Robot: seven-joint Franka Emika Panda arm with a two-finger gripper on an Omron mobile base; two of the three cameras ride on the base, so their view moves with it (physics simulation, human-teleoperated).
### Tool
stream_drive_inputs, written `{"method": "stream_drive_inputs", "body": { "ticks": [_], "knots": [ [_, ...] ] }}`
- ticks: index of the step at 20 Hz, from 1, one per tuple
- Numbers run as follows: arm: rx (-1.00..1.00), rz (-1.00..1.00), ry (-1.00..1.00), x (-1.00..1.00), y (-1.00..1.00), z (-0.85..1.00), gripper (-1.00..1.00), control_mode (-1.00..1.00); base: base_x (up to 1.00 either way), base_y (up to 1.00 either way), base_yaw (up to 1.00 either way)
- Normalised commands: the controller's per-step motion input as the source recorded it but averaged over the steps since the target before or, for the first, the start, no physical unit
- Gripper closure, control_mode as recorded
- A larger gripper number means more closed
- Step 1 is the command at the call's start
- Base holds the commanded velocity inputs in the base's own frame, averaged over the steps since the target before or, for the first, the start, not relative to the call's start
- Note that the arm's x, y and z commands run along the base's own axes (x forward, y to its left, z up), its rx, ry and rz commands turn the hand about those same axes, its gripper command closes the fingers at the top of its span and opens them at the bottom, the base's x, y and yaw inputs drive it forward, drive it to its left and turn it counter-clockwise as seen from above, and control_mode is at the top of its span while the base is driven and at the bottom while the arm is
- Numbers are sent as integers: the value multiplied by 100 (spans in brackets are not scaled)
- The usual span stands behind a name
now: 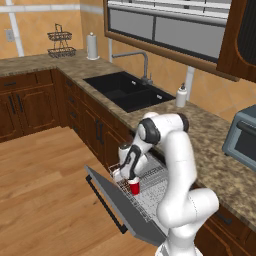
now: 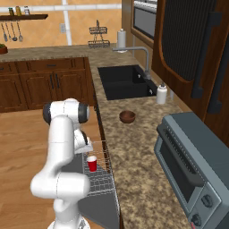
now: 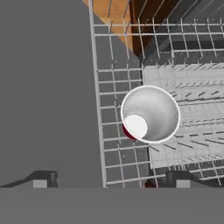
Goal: Pick up the cup and bowl from the counter, place them in the dishwasher, and close the dishwasher door.
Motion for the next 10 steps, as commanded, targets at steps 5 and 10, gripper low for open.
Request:
{"method": "stream_drive_inputs", "body": {
  "ticks": [5,10],
  "knots": [
    [2,-20,-25,-72,1,98,-100,-100,0,0,0],
    [0,-16,-21,-13,11,100,-100,-100,0,0,0]
  ]
}}
